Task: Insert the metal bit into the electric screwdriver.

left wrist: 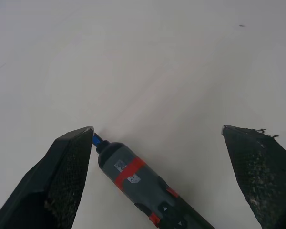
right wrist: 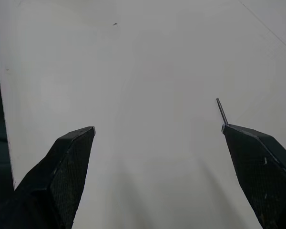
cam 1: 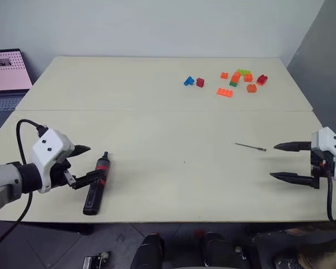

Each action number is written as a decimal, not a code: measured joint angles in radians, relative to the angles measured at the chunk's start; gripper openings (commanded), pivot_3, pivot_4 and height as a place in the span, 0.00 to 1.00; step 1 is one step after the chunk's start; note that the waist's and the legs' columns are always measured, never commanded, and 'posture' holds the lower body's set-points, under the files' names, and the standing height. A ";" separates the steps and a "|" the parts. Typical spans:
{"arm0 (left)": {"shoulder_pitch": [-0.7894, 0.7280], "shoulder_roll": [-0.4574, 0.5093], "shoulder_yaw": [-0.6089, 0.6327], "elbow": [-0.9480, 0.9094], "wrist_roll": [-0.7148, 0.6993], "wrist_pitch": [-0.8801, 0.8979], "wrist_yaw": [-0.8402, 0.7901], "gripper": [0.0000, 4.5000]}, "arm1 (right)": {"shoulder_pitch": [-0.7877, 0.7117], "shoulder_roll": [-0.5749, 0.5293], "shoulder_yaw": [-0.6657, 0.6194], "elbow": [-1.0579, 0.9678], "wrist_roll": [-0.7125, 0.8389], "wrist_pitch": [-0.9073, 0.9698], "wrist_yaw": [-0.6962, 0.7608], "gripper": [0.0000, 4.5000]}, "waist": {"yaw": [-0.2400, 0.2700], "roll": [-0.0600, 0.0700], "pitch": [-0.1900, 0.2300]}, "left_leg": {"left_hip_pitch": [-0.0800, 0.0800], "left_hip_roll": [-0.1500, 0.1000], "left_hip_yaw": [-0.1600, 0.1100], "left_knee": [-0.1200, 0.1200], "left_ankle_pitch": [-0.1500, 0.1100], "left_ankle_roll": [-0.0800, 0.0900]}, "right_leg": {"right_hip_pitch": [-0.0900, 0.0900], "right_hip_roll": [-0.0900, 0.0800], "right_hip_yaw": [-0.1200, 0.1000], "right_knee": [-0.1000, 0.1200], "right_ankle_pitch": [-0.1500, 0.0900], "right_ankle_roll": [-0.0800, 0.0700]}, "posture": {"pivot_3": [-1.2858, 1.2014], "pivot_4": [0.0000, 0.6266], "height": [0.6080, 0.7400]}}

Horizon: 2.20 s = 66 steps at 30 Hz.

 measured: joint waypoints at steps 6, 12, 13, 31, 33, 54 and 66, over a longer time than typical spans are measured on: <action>-0.023 -0.001 -0.009 0.000 -0.004 -0.003 0.003 0.99 | 0.006 0.001 -0.004 0.000 -0.005 -0.008 -0.006 1.00 | -0.001 0.000 0.000 | 0.000 0.000 0.000 0.000 0.000 0.000 | 0.000 0.000 0.000 0.000 0.000 0.000 | 0.52 0.24 1.00; -0.041 -0.017 -0.027 0.005 0.013 0.032 0.065 0.99 | 0.006 0.012 -0.004 -0.003 -0.008 -0.010 -0.016 1.00 | 0.000 0.000 0.000 | 0.000 0.000 0.000 0.000 0.000 0.000 | 0.000 0.000 0.000 0.001 0.000 0.000 | 0.52 0.24 1.00; -0.048 -0.022 -0.028 0.004 0.015 0.044 0.084 0.99 | 0.005 0.015 -0.004 -0.007 -0.008 -0.010 -0.020 1.00 | 0.000 0.000 0.000 | 0.000 0.000 0.000 0.000 0.000 0.000 | 0.000 0.000 0.000 0.001 0.000 0.000 | 0.52 0.24 1.00; -0.366 -0.169 -0.123 0.007 -0.023 0.657 0.454 0.99 | -0.262 0.147 0.182 -0.128 0.047 0.038 0.000 1.00 | -0.001 0.000 0.000 | 0.001 -0.001 -0.002 0.006 0.000 0.000 | 0.001 0.001 -0.001 0.006 0.000 0.001 | 0.52 0.24 1.00; -0.425 -0.221 -0.124 0.036 -0.029 0.728 0.487 0.99 | -0.300 0.181 0.218 -0.137 0.057 0.044 0.005 1.00 | -0.001 -0.001 0.000 | 0.000 -0.001 -0.003 0.006 0.000 0.000 | 0.001 0.001 -0.002 0.006 0.001 0.001 | 0.52 0.24 1.00; -0.568 -0.350 -0.251 0.204 0.062 0.914 0.746 0.99 | -0.514 0.314 0.377 -0.082 0.055 0.050 0.125 1.00 | -0.002 -0.002 0.000 | -0.003 -0.001 -0.006 0.006 0.000 -0.001 | -0.004 0.000 0.001 0.007 0.001 0.002 | 0.52 0.24 1.00; -0.617 -0.373 -0.226 0.320 -0.114 0.914 0.926 0.99 | -0.536 0.349 0.395 -0.082 0.069 0.080 0.131 1.00 | 0.000 -0.003 0.000 | -0.004 -0.002 -0.007 0.007 0.001 -0.002 | -0.005 0.000 0.000 0.007 0.002 0.002 | 0.52 0.24 1.00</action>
